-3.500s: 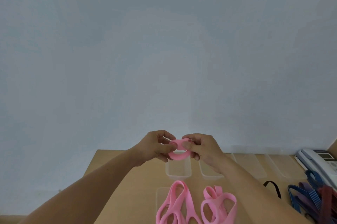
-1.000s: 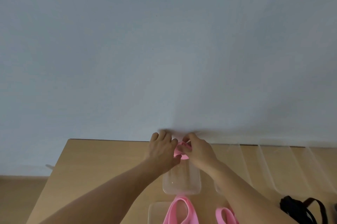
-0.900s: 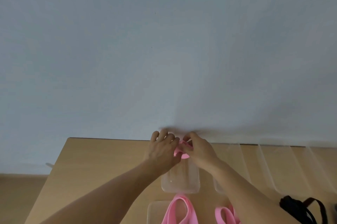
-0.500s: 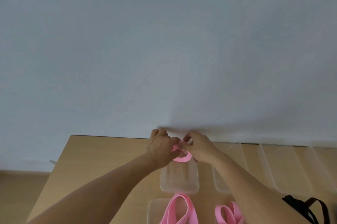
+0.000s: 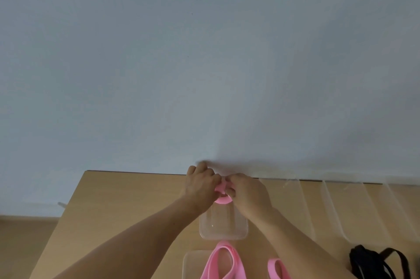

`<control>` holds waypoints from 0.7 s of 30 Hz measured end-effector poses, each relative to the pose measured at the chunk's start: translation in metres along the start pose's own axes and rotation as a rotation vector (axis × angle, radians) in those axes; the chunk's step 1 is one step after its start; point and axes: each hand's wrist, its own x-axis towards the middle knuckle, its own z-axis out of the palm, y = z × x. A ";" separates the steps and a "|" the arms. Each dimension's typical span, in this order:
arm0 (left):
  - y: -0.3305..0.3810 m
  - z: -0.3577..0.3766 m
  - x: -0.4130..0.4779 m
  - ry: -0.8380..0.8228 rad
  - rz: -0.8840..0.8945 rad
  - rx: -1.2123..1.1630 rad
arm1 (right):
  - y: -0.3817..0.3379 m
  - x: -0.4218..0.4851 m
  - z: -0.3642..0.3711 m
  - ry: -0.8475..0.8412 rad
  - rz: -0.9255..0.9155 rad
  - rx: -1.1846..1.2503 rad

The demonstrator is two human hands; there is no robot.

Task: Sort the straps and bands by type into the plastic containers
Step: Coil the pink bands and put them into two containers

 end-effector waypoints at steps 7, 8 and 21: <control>0.003 0.004 0.002 0.021 -0.030 0.045 | 0.007 -0.004 0.012 0.139 -0.113 -0.227; 0.003 0.004 0.003 0.025 -0.036 0.058 | 0.009 -0.004 0.014 0.121 -0.133 -0.177; 0.003 0.010 0.007 0.083 0.003 -0.004 | 0.008 0.007 0.004 0.008 -0.094 -0.152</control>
